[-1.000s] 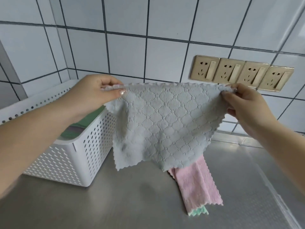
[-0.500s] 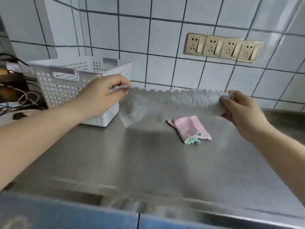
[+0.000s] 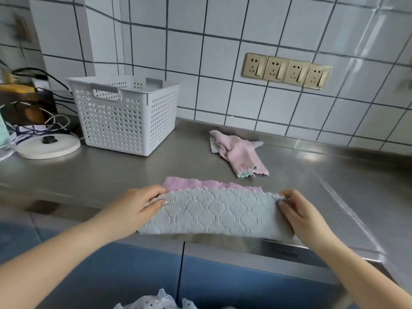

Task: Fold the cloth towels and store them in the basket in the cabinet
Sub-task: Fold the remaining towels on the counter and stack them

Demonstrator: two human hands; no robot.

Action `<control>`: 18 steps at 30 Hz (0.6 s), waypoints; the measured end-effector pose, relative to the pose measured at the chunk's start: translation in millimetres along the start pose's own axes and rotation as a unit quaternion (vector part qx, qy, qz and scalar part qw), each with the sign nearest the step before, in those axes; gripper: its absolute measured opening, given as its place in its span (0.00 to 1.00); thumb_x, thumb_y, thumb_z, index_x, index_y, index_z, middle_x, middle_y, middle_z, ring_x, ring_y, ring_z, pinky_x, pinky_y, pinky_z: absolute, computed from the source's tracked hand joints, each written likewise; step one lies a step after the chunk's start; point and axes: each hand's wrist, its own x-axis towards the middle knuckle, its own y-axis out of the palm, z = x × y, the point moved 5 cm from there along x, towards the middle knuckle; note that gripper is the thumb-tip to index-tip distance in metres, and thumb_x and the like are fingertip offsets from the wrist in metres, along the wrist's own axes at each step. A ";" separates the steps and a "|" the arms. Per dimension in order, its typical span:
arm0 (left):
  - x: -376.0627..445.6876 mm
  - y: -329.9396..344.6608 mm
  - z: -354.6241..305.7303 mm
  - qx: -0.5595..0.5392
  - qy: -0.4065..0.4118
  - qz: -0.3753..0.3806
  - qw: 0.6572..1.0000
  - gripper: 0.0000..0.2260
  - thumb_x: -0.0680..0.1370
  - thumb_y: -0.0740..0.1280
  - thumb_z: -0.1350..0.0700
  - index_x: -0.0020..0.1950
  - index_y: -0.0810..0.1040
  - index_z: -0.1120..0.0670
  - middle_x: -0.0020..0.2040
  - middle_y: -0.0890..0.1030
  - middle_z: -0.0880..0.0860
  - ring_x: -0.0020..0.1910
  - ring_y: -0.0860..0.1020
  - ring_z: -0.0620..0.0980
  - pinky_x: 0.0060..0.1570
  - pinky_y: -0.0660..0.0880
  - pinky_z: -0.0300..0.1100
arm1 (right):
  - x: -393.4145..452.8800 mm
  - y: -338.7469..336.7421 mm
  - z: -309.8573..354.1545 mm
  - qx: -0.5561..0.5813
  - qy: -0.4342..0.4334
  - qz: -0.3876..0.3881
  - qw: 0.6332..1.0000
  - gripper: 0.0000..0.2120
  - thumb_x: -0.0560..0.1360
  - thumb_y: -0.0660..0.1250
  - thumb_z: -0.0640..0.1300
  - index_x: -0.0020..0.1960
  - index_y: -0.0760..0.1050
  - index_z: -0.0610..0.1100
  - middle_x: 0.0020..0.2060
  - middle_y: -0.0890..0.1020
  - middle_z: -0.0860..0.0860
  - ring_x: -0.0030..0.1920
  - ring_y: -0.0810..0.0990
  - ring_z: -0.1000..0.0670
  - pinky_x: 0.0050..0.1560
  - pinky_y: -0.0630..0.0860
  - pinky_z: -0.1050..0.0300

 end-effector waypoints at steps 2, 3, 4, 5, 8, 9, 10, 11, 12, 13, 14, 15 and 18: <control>3.0 -0.9 5.0 -0.042 -0.029 -0.002 0.999 0.08 0.78 0.65 0.55 0.47 0.73 0.40 0.42 0.79 0.33 0.42 0.76 0.31 0.39 0.68 0.25 | 0.0 0.9 -2.2 -0.011 0.014 0.021 1.000 0.05 0.79 0.61 0.45 0.46 0.71 0.53 0.37 0.79 0.47 0.31 0.71 0.52 0.26 0.67 0.62; 6.4 -0.8 9.8 -0.073 -0.048 -0.003 0.996 0.08 0.77 0.66 0.55 0.48 0.73 0.40 0.43 0.80 0.33 0.44 0.75 0.28 0.41 0.67 0.24 | 1.1 1.8 -4.8 -0.014 0.025 0.030 0.999 0.03 0.79 0.61 0.46 0.46 0.72 0.52 0.37 0.80 0.46 0.29 0.70 0.52 0.23 0.66 0.62; 10.5 -1.7 13.5 -0.095 -0.068 -0.006 0.993 0.08 0.76 0.67 0.54 0.50 0.74 0.41 0.45 0.79 0.35 0.46 0.75 0.28 0.43 0.67 0.25 | 3.1 2.4 -7.4 -0.014 0.036 0.033 0.999 0.03 0.78 0.62 0.46 0.46 0.73 0.51 0.36 0.79 0.46 0.27 0.69 0.53 0.21 0.66 0.62; 17.0 -1.9 18.4 -0.107 -0.085 -0.014 0.990 0.08 0.76 0.68 0.54 0.51 0.75 0.42 0.48 0.78 0.37 0.47 0.75 0.33 0.43 0.68 0.29 | 6.8 2.3 -10.9 -0.012 0.047 0.031 0.998 0.03 0.78 0.62 0.46 0.46 0.73 0.49 0.34 0.79 0.47 0.26 0.69 0.53 0.21 0.66 0.63; 35.8 -2.8 24.8 -0.145 -0.137 -0.032 0.979 0.08 0.77 0.67 0.55 0.55 0.75 0.46 0.49 0.76 0.46 0.44 0.76 0.49 0.39 0.67 0.39 | 22.0 0.6 -17.0 0.002 0.080 0.014 0.997 0.07 0.78 0.63 0.46 0.47 0.75 0.43 0.33 0.79 0.49 0.28 0.72 0.52 0.23 0.68 0.64; 44.7 -1.9 28.4 -0.171 -0.152 -0.036 0.973 0.08 0.77 0.67 0.55 0.54 0.75 0.46 0.50 0.77 0.50 0.46 0.76 0.51 0.39 0.67 0.40 | 29.9 0.6 -18.2 -0.001 0.088 0.007 0.996 0.07 0.78 0.63 0.46 0.47 0.75 0.42 0.34 0.79 0.48 0.29 0.73 0.51 0.25 0.69 0.64; 51.6 -0.4 31.0 -0.189 -0.164 -0.040 0.967 0.07 0.77 0.67 0.55 0.54 0.75 0.45 0.51 0.77 0.54 0.49 0.76 0.53 0.41 0.68 0.40 | 36.6 0.9 -19.6 -0.009 0.095 0.004 0.995 0.08 0.78 0.62 0.46 0.47 0.75 0.41 0.34 0.79 0.48 0.31 0.74 0.51 0.27 0.70 0.64; 61.5 2.1 34.2 -0.196 -0.170 -0.043 0.965 0.08 0.77 0.66 0.54 0.54 0.74 0.44 0.51 0.76 0.56 0.51 0.76 0.54 0.41 0.68 0.40 | 45.2 1.9 -21.7 -0.016 0.104 0.003 0.994 0.08 0.78 0.62 0.46 0.48 0.75 0.41 0.35 0.78 0.48 0.31 0.74 0.51 0.28 0.70 0.63; 68.3 4.5 35.2 -0.195 -0.174 -0.044 0.964 0.08 0.77 0.66 0.54 0.54 0.73 0.43 0.48 0.75 0.54 0.50 0.75 0.52 0.42 0.68 0.39 | 52.4 3.5 -24.0 -0.025 0.112 0.004 0.993 0.09 0.78 0.62 0.47 0.48 0.75 0.41 0.34 0.78 0.49 0.31 0.74 0.51 0.28 0.69 0.62; 76.1 7.5 36.8 -0.191 -0.176 -0.044 0.965 0.10 0.78 0.65 0.55 0.58 0.72 0.44 0.46 0.72 0.50 0.49 0.74 0.50 0.41 0.68 0.37 | 60.5 5.8 -26.3 -0.036 0.120 0.008 0.992 0.09 0.79 0.62 0.47 0.49 0.75 0.42 0.35 0.78 0.49 0.31 0.74 0.51 0.29 0.69 0.61; 80.7 10.1 37.1 -0.186 -0.181 -0.042 0.965 0.14 0.78 0.65 0.56 0.63 0.70 0.47 0.46 0.70 0.48 0.47 0.74 0.48 0.40 0.68 0.37 | 66.3 8.8 -28.1 -0.052 0.126 0.016 0.991 0.08 0.79 0.62 0.48 0.50 0.74 0.43 0.36 0.78 0.49 0.31 0.74 0.51 0.29 0.68 0.60; 86.7 13.2 39.1 -0.175 -0.187 -0.038 0.966 0.19 0.78 0.65 0.56 0.68 0.67 0.50 0.49 0.72 0.49 0.42 0.74 0.47 0.38 0.69 0.36 | 72.9 12.3 -30.0 -0.070 0.131 0.025 0.989 0.08 0.79 0.61 0.49 0.50 0.74 0.44 0.38 0.79 0.49 0.32 0.75 0.51 0.29 0.67 0.60; 96.9 19.6 45.5 -0.108 -0.212 -0.019 0.971 0.31 0.78 0.65 0.56 0.77 0.51 0.51 0.67 0.70 0.59 0.32 0.70 0.40 0.31 0.68 0.33 | 88.7 22.0 -36.6 -0.110 0.132 0.043 0.984 0.07 0.78 0.62 0.49 0.50 0.73 0.46 0.43 0.80 0.47 0.38 0.76 0.48 0.30 0.66 0.62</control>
